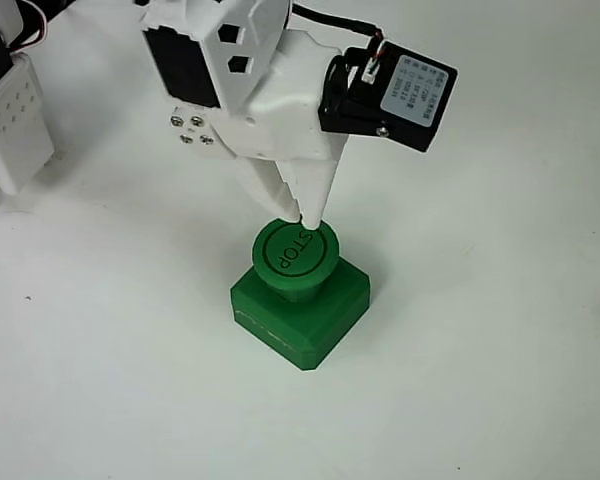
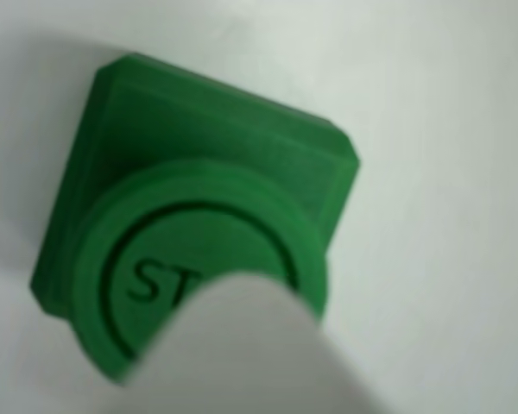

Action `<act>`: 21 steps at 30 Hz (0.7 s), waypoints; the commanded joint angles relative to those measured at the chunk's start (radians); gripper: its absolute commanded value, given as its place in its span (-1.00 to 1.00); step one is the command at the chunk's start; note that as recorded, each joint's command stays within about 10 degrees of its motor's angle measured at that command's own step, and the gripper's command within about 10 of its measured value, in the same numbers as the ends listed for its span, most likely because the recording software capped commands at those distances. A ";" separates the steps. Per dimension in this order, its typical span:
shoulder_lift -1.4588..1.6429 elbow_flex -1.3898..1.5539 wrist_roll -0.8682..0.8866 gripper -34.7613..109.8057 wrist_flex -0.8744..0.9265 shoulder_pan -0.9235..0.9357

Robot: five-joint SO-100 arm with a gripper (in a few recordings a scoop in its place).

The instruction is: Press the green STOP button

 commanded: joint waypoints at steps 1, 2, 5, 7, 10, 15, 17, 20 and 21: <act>0.046 0.005 -0.008 -0.52 0.017 -0.006; 0.046 0.006 -0.008 -0.52 0.017 -0.006; 0.041 0.008 -0.006 -0.52 0.020 -0.011; 0.041 0.012 0.000 -0.52 0.023 -0.014; 0.029 0.017 0.009 -0.52 0.023 -0.025; -0.009 0.017 0.020 -0.52 0.020 -0.040; -0.028 0.017 0.020 -0.52 0.018 -0.043; -0.048 0.017 0.025 -0.52 0.020 -0.049; -0.052 0.017 0.025 -0.52 0.018 -0.051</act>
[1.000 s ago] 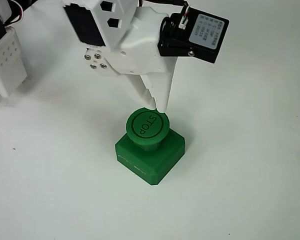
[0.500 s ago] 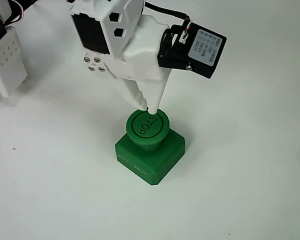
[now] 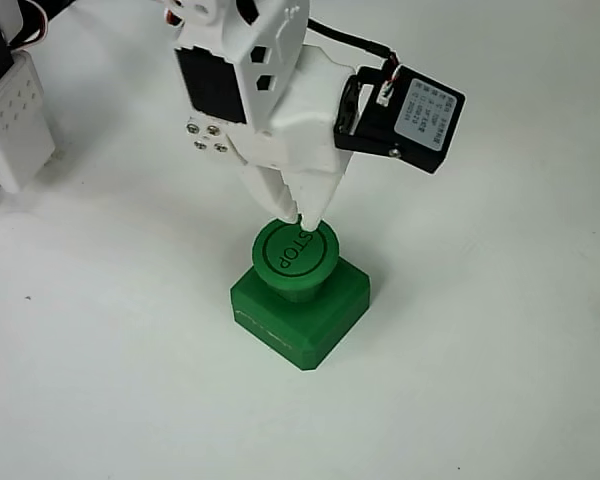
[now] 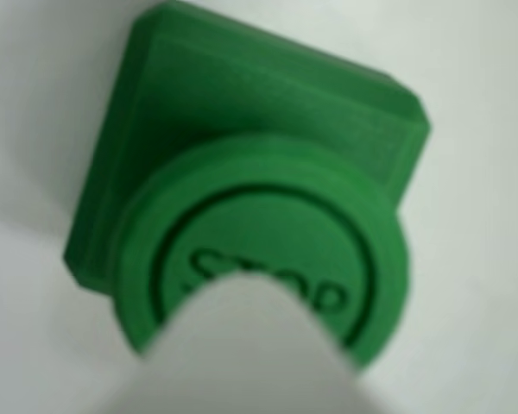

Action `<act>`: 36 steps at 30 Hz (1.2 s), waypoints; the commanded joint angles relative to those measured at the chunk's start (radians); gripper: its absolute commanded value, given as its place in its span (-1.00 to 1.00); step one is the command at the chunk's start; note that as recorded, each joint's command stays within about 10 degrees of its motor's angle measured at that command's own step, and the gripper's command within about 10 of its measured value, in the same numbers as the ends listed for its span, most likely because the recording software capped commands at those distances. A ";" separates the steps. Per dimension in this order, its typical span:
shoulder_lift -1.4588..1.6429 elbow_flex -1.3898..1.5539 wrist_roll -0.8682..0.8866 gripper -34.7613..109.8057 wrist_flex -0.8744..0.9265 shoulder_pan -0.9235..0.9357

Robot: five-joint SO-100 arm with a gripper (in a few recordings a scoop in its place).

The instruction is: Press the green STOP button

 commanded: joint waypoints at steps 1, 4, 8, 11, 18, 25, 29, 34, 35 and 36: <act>0.028 0.003 0.003 -0.52 0.017 -0.020; 0.012 0.003 0.008 -0.52 0.017 -0.029; -0.012 0.003 0.018 -0.52 0.020 -0.038; -0.032 0.003 0.025 -0.52 0.017 -0.041; -0.057 0.003 0.026 -0.52 0.020 -0.038; -0.063 0.003 0.021 -0.52 0.020 -0.023; -0.077 0.011 0.021 -0.52 0.020 -0.020; -0.117 0.017 0.021 -0.52 0.017 -0.018; -0.126 0.017 0.021 -0.52 0.017 -0.018; -0.133 0.017 0.021 -0.52 0.017 -0.017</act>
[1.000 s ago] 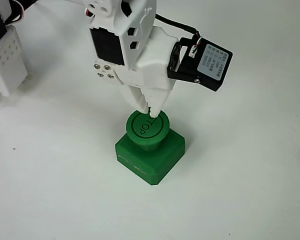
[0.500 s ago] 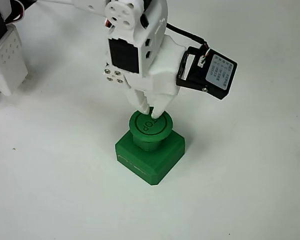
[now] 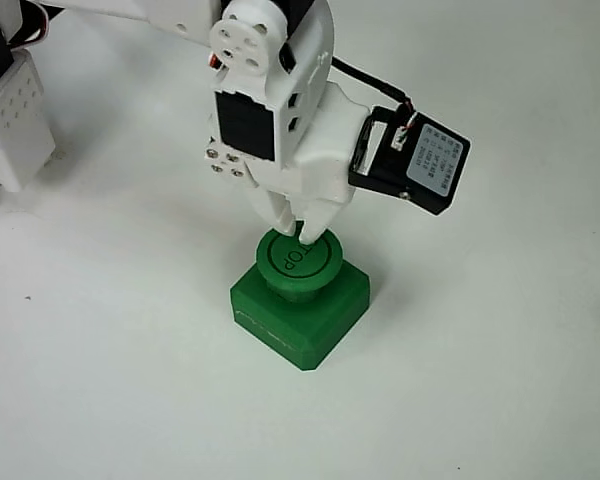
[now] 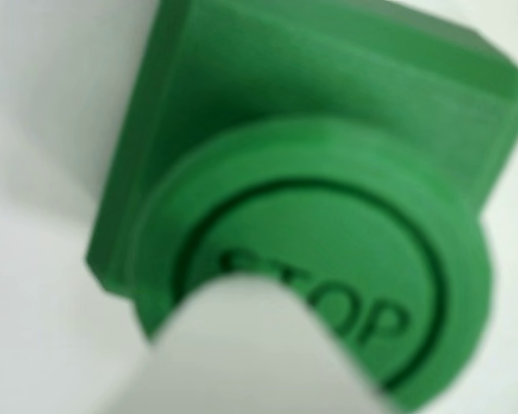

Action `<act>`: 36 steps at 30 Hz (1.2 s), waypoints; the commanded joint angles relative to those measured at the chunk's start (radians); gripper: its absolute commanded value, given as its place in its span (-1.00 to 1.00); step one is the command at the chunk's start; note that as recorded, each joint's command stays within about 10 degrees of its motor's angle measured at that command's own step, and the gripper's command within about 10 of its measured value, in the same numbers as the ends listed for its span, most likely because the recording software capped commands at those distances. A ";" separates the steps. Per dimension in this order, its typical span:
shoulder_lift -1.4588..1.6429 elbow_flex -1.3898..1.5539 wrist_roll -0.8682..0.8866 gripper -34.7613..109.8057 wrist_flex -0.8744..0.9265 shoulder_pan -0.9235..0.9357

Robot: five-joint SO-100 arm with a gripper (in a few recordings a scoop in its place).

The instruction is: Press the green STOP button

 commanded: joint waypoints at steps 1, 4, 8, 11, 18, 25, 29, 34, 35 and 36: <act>-0.009 0.005 -0.012 -0.52 0.018 0.000; -0.032 0.009 -0.012 -0.52 0.017 0.002; -0.048 0.038 -0.012 -0.52 0.017 0.006; -0.049 0.057 -0.006 -0.52 0.017 0.006; -0.052 0.081 -0.003 -0.52 0.017 0.017; -0.074 0.127 -0.002 -0.52 -0.006 0.020; -0.074 0.164 0.003 -0.52 -0.029 0.023; -0.074 0.178 -0.002 -0.52 -0.046 0.025; -0.075 0.179 -0.002 -0.52 -0.049 0.026; -0.080 0.181 -0.003 -0.52 -0.052 0.026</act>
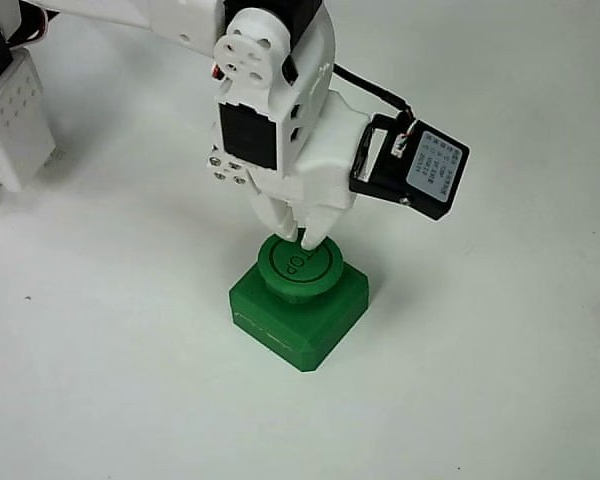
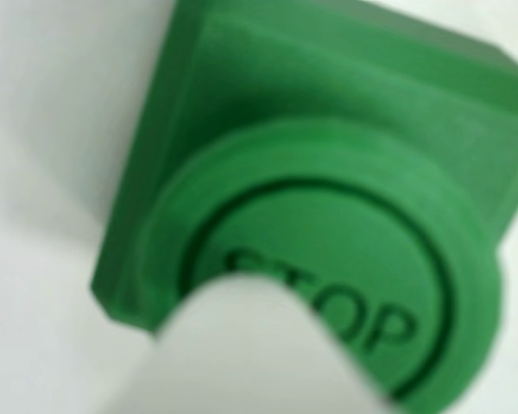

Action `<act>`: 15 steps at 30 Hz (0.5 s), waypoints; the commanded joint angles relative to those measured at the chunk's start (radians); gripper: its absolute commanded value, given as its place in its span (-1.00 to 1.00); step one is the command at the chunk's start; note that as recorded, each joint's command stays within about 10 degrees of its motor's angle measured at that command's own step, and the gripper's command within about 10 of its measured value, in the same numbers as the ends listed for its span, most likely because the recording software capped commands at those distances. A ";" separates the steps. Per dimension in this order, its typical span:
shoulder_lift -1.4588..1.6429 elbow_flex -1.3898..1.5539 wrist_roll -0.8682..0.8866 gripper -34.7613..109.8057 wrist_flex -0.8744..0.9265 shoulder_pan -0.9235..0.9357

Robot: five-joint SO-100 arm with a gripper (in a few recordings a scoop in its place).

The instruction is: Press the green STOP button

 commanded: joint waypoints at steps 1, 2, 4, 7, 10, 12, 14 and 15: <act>-0.020 0.060 -0.005 -0.52 -0.005 0.011; -0.021 0.061 -0.005 -0.52 -0.005 0.011; -0.023 0.067 -0.003 -0.52 -0.005 0.011; -0.023 0.074 0.000 -0.52 -0.006 0.009; -0.017 0.074 0.002 -0.52 -0.006 0.005; -0.014 0.074 0.002 -0.52 -0.006 0.005; -0.003 0.074 -0.002 -0.52 -0.002 0.005; 0.002 0.071 -0.002 -0.52 -0.002 0.003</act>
